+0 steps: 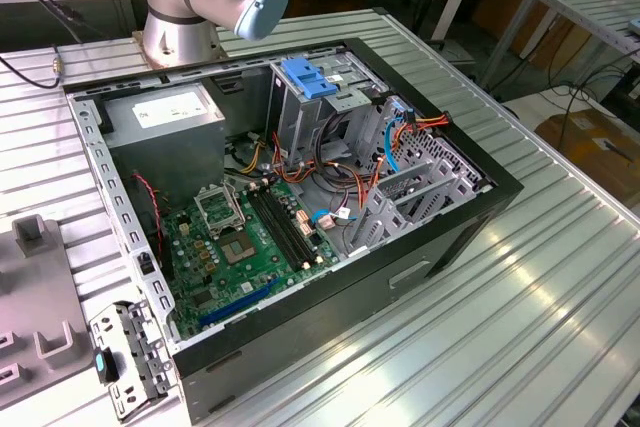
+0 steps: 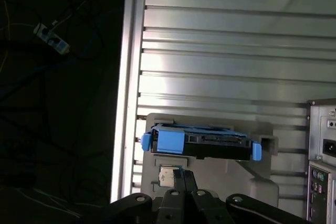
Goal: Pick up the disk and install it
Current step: 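Pick up the disk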
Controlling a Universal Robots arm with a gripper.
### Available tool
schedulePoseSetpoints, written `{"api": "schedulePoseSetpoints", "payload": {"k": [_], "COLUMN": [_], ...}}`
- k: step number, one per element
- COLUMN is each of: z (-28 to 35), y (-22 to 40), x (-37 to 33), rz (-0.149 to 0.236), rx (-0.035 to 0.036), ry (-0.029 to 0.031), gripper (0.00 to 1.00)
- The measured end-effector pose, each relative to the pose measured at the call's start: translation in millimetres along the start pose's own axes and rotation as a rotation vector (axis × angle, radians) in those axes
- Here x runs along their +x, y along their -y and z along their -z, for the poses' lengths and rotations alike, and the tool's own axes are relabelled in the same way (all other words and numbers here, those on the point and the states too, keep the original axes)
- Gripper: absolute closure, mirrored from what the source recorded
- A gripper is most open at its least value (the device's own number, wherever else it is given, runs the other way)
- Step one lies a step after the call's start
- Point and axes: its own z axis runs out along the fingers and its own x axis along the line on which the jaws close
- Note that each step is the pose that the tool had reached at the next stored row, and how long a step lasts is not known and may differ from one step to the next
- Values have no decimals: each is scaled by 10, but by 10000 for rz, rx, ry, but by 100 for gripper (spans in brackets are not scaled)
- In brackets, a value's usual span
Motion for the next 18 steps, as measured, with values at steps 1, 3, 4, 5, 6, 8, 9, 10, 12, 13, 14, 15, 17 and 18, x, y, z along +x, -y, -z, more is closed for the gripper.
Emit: {"api": "schedulePoseSetpoints", "payload": {"k": [1, 3, 4, 5, 6, 8, 9, 10, 12, 13, 14, 15, 17, 18], "z": [0, 0, 0, 0, 0, 0, 0, 0, 0, 0, 0, 0, 0, 0], "y": [0, 0, 0, 0, 0, 0, 0, 0, 0, 0, 0, 0, 0, 0], "x": [0, 0, 0, 0, 0, 0, 0, 0, 0, 0, 0, 0, 0, 0], "rz": [40, 113, 145, 175, 208, 278, 313, 351, 419, 454, 495, 537, 672, 721], "rx": [1, 3, 4, 6, 6, 9, 10, 11, 13, 14, 16, 17, 21, 23], "ry": [-2, -5, -6, -8, -8, -11, -13, -15, -17, -18, -20, -22, -27, -30], "gripper": [89, 89, 89, 89, 89, 89, 89, 89, 89, 89, 89, 89, 89, 89]}}
